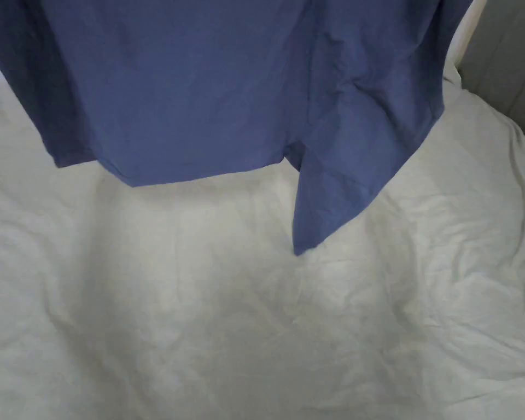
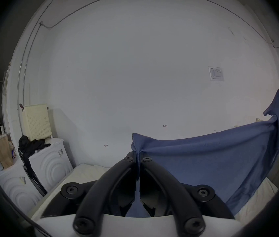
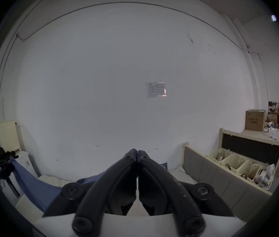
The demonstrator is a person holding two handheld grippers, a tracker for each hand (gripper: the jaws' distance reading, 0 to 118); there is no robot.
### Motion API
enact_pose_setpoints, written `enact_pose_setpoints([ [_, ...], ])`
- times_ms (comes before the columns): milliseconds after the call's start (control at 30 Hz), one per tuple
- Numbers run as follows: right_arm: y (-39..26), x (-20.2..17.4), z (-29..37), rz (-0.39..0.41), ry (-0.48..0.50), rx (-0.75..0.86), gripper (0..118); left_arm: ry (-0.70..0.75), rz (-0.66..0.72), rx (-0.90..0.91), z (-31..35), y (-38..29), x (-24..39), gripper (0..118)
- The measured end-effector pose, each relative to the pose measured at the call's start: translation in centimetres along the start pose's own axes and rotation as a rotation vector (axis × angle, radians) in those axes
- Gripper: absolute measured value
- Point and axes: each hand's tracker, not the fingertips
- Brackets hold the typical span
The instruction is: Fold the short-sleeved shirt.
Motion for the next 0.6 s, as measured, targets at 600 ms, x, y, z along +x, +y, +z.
enact_pose_setpoints([
  [600,-23.0,7.3,14.9,-0.025,0.227,-0.313,4,-0.176,-0.067,-0.208,13.7,-24.0,-0.5,3],
])
